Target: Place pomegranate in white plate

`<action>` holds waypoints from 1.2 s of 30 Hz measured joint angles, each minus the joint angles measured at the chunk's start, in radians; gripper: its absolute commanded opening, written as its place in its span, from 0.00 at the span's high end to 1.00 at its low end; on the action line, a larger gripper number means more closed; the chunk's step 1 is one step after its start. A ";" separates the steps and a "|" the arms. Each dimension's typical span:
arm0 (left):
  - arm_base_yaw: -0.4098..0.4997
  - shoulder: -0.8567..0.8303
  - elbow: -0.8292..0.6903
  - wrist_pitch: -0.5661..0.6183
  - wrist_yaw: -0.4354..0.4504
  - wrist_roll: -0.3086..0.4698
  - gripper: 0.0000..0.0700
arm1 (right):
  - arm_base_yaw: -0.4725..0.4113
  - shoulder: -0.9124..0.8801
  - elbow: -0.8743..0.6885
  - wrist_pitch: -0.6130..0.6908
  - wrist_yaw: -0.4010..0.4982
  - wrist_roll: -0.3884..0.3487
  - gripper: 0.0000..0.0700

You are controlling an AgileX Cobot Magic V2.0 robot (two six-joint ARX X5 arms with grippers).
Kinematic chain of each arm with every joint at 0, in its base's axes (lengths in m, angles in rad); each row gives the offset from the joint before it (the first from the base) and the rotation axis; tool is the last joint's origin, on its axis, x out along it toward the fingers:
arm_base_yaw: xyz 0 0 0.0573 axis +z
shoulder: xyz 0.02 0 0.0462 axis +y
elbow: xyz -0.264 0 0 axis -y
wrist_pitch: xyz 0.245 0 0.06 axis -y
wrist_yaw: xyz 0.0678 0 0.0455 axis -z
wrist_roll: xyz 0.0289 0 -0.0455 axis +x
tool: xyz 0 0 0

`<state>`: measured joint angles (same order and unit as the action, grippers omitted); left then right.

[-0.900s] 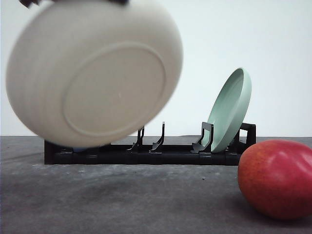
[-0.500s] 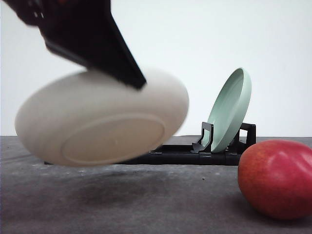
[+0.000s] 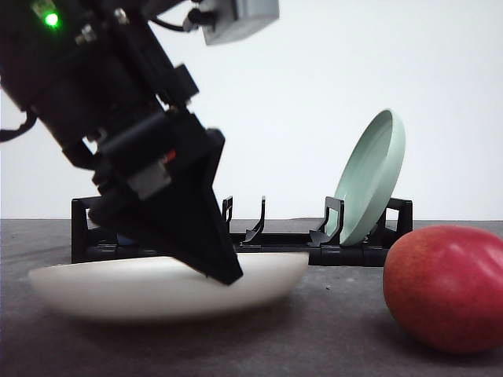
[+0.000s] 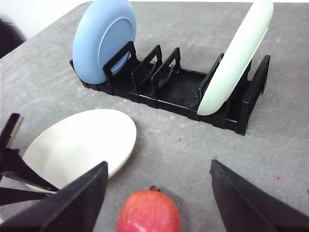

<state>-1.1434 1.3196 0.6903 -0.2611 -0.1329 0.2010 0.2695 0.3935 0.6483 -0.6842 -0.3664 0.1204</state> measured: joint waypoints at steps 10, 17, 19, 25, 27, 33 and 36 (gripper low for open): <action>0.021 -0.041 0.036 -0.147 0.082 -0.157 0.33 | 0.000 0.000 0.000 0.000 -0.001 0.000 0.39; 0.196 -0.250 0.113 -0.362 0.237 -0.276 0.33 | 0.000 0.005 0.000 -0.030 -0.070 0.040 0.39; 0.265 -0.305 0.113 -0.427 0.238 -0.301 0.33 | 0.000 0.017 0.001 -0.054 -0.104 0.059 0.39; 0.528 -0.465 0.113 -0.583 0.238 -0.323 0.33 | 0.008 0.097 0.002 -0.093 -0.143 0.095 0.39; 0.614 -0.503 0.113 -0.605 0.238 -0.322 0.33 | 0.020 0.135 0.002 -0.093 -0.143 0.097 0.32; 0.813 -0.570 0.113 -0.611 0.237 -0.302 0.33 | 0.100 0.280 0.002 -0.090 -0.081 0.109 0.21; 0.858 -0.575 0.113 -0.611 0.238 -0.290 0.33 | 0.163 0.365 0.002 -0.080 0.007 0.120 0.21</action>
<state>-0.2850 0.7449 0.8032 -0.8726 0.1047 -0.0889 0.4324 0.7582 0.6502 -0.7641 -0.3597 0.2407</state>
